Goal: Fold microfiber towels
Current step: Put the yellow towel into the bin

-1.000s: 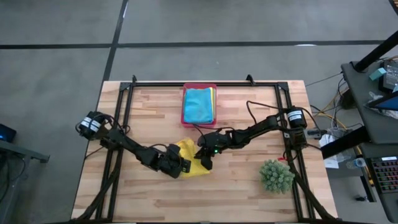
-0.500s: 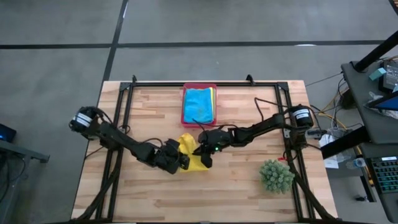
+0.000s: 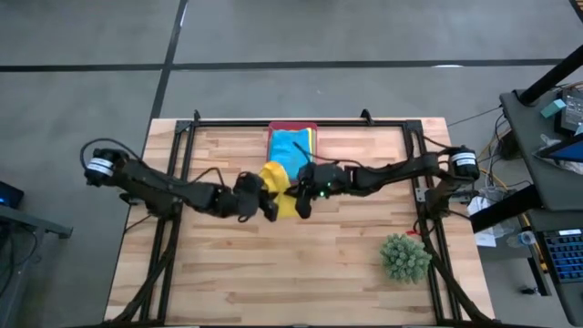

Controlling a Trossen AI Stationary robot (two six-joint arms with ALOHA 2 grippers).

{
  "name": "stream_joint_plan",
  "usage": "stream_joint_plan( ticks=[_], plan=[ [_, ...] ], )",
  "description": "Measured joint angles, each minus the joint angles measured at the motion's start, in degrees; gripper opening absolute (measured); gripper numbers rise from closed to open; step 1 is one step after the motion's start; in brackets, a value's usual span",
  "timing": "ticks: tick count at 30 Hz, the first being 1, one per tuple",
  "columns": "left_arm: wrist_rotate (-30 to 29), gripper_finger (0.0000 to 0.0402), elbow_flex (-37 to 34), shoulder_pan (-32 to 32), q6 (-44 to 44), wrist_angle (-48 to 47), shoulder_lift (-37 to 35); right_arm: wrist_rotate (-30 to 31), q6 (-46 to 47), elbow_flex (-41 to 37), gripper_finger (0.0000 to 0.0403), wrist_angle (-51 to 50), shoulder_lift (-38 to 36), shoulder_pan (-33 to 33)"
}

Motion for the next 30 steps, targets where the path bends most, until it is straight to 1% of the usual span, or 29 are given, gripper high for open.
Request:
stream_joint_plan(
  ticks=[4, 12, 17, 19, 25, 30],
  plan=[
    [0.67, 0.0001, 0.69, 3.91, 5.55, 2.11, 0.44, 0.02, -0.92, 0.00, 0.0009, -0.85, -0.49, -2.76],
    [2.30, 0.0001, 0.80, 12.12, 13.13, 5.14, 0.44, 1.07, -3.02, 0.00, 0.0009, -1.48, -0.84, -8.33],
    [3.83, 0.0001, 0.68, 16.67, 18.06, 11.41, 3.07, 1.06, -4.56, 0.00, 0.0009, -1.29, -0.86, -12.09],
    [4.74, 0.0001, 0.82, 18.43, 19.60, 12.52, 4.50, 1.05, -4.94, 0.00, 0.0009, -1.26, -0.86, -13.68],
    [7.34, 0.0001, 1.84, 23.28, 20.87, 13.21, 9.38, 1.07, -6.57, 0.00, 0.0009, -1.31, -0.84, -17.87],
    [9.89, 0.0001, 2.76, 25.68, 21.50, 13.47, 10.49, 1.00, -7.04, 0.00, 0.0009, -1.70, 0.46, -19.35]
  ],
)
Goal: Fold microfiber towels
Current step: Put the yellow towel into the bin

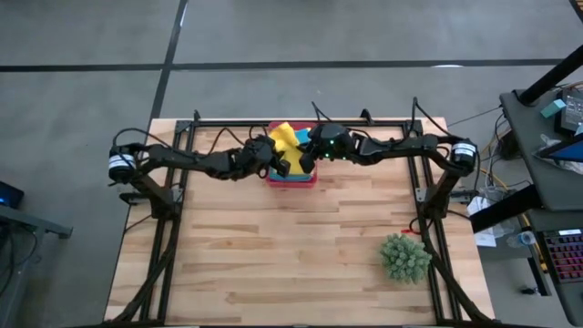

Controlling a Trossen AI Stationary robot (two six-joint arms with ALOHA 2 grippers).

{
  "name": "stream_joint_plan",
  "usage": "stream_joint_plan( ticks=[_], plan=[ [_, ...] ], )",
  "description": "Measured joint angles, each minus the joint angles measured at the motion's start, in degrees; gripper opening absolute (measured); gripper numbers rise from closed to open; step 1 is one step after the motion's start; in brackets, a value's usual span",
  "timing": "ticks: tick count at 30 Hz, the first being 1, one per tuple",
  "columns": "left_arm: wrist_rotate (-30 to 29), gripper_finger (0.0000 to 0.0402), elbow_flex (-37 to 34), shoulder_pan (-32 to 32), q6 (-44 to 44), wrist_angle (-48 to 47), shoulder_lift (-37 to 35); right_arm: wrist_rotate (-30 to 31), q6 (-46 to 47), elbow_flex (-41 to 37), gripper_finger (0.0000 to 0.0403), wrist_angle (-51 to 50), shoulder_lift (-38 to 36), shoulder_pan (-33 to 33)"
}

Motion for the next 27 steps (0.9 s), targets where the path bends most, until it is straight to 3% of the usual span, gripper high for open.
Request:
stream_joint_plan(
  ticks=[11, 15, 21, 27],
  plan=[
    [3.22, 0.0013, 0.20, 1.86, 1.24, -3.05, 0.00, 0.61, 0.13, 0.00, 0.0009, 0.00, 1.93, -0.22],
    [4.64, 0.0033, 0.20, 2.14, 0.85, -4.76, 0.00, 4.10, -0.02, 0.00, 0.0009, -1.07, 1.93, -0.16],
    [4.98, 0.0073, 0.20, 2.19, 0.85, -5.37, -0.02, 4.40, -0.68, 0.00, 0.0013, -2.62, 1.93, -0.15],
    [6.30, 0.0129, 0.20, 2.41, 1.11, -5.72, -0.07, 4.40, -0.09, 0.00, 0.0056, -4.00, 1.79, -0.17]
  ],
)
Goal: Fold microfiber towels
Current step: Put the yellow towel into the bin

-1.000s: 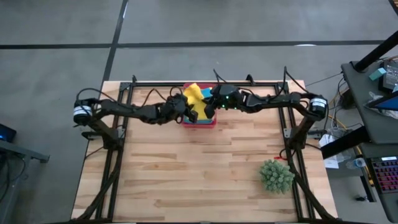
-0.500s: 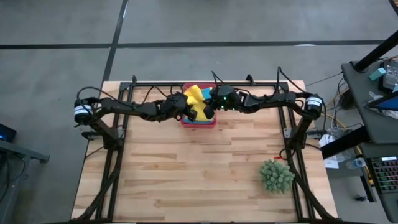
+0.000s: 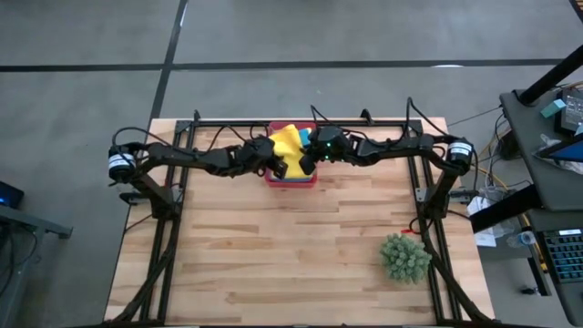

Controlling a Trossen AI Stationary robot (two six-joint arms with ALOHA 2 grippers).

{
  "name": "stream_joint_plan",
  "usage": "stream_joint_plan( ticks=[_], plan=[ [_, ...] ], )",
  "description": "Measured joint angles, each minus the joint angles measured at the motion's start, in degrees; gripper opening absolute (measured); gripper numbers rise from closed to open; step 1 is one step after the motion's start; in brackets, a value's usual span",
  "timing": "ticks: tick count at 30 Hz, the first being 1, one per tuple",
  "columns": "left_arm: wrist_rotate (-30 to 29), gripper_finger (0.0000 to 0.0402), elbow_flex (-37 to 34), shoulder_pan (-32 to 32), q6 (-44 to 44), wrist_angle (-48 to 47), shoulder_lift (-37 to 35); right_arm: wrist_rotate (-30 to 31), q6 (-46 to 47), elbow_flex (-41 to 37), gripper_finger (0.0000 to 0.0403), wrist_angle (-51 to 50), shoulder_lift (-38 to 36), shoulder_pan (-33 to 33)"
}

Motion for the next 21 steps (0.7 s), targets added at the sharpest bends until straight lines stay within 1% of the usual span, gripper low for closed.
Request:
stream_joint_plan(
  ticks=[3, 6, 9, 12, 15, 17, 19, 21],
  plan=[
    [1.76, 0.0158, 0.03, -0.02, -0.18, -2.73, -0.78, 0.04, 0.25, 0.00, 0.0086, -1.76, -0.63, 0.00],
    [2.25, 0.0179, 0.24, 0.00, -0.26, -7.80, -2.45, 0.05, 1.16, 0.00, 0.0113, -4.15, -1.81, -0.17],
    [2.35, 0.0191, 0.35, 0.00, -0.25, -11.75, -4.82, 0.02, 0.81, 0.00, 0.0134, -6.67, -3.64, -0.22],
    [2.88, 0.0194, 0.33, -0.09, -0.22, -13.63, -7.97, -0.02, -1.03, 0.00, 0.0149, -8.54, -5.87, -0.22],
    [5.02, 0.0190, 0.24, -0.79, 1.27, -13.45, -10.65, -1.70, -5.73, 0.00, 0.0150, -9.50, -7.96, -0.34],
    [5.20, 0.0182, 0.24, -1.78, 3.38, -13.01, -11.66, -3.19, -7.89, 0.00, 0.0143, -9.11, -9.26, -0.72],
    [5.44, 0.0173, 0.24, -2.41, 4.83, -13.18, -11.86, -4.50, -8.33, 0.20, 0.0133, -8.62, -9.97, -1.50],
    [5.86, 0.0165, 0.20, -2.35, 6.01, -13.29, -11.84, -7.99, -7.77, 1.97, 0.0124, -10.55, -9.98, -3.23]
  ],
)
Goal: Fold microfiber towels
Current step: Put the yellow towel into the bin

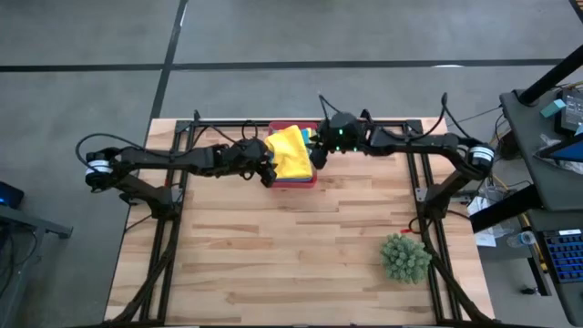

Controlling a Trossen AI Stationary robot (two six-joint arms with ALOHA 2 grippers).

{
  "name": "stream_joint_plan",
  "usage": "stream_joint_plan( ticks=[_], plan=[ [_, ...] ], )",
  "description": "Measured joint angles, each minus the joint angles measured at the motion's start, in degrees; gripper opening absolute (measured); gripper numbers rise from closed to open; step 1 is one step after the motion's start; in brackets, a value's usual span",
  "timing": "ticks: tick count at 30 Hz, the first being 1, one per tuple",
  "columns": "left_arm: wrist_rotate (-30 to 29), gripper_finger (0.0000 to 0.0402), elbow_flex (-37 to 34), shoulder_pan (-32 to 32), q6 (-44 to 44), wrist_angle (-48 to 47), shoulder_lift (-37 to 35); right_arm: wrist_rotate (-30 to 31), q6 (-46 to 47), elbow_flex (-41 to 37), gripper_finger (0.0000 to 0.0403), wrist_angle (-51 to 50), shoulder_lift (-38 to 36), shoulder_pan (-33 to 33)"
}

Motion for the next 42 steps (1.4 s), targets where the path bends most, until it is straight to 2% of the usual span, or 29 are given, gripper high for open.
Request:
stream_joint_plan(
  ticks=[4, 8, 15, 21, 25, 34, 38, 42],
  plan=[
    [0.77, 0.0150, -0.09, 0.27, 3.13, -0.11, 0.11, -9.77, 2.71, 6.08, 0.0123, -5.04, 2.24, -4.00],
    [1.13, 0.0140, -0.09, 0.94, 5.88, -1.38, -0.47, -10.78, 2.98, 12.98, 0.0150, -11.27, 6.76, -6.65],
    [1.45, 0.0138, -0.11, 1.76, 10.77, -3.33, -1.10, -12.32, 1.89, 27.52, 0.0227, -22.28, 17.39, -10.35],
    [1.03, 0.0138, -0.13, 2.98, 12.28, -3.32, -1.16, -22.20, -1.81, 38.59, 0.0272, -29.62, 26.16, -13.66],
    [0.69, 0.0138, -0.20, 3.61, 12.30, -3.32, -1.16, -24.58, -4.80, 44.76, 0.0287, -34.78, 31.60, -15.28],
    [0.52, 0.0138, -0.20, 3.71, 12.13, -3.03, -1.16, -29.49, -9.32, 51.74, 0.0278, -40.43, 37.57, -15.30],
    [0.45, 0.0138, -0.20, 3.71, 12.08, -2.28, -1.16, -29.57, -9.36, 51.99, 0.0251, -40.24, 37.69, -15.25],
    [0.39, 0.0138, -0.22, 3.71, 12.06, -2.30, -1.16, -29.54, -9.30, 51.22, 0.0202, -40.50, 37.52, -15.24]
  ],
)
